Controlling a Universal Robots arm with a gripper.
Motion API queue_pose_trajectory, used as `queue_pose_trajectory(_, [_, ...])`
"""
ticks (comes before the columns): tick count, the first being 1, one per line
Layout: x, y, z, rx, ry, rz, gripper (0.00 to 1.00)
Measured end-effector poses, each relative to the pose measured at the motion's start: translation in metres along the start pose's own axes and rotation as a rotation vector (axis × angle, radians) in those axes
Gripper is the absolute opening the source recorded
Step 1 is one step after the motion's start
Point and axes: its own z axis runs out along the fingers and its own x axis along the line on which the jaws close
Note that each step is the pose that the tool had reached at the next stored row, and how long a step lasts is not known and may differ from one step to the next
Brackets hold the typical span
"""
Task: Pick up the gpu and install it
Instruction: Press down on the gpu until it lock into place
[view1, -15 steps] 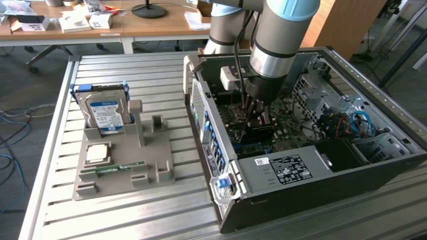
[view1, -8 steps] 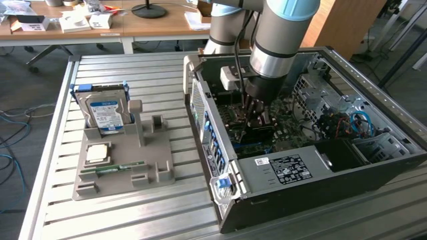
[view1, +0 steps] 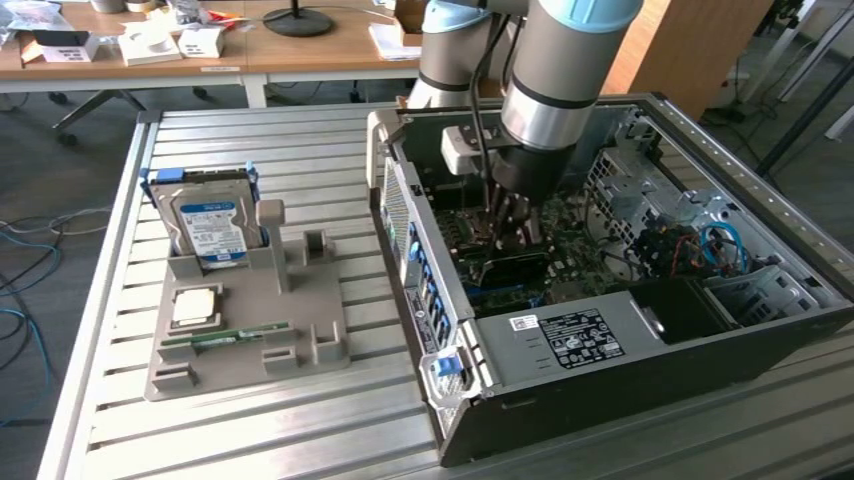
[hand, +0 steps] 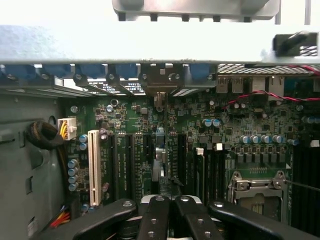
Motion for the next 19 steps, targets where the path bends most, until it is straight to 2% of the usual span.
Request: queue_pose_trajectory(19, [-0.001,0.0,-0.0331,0.0,0.0003,0.0,0.11])
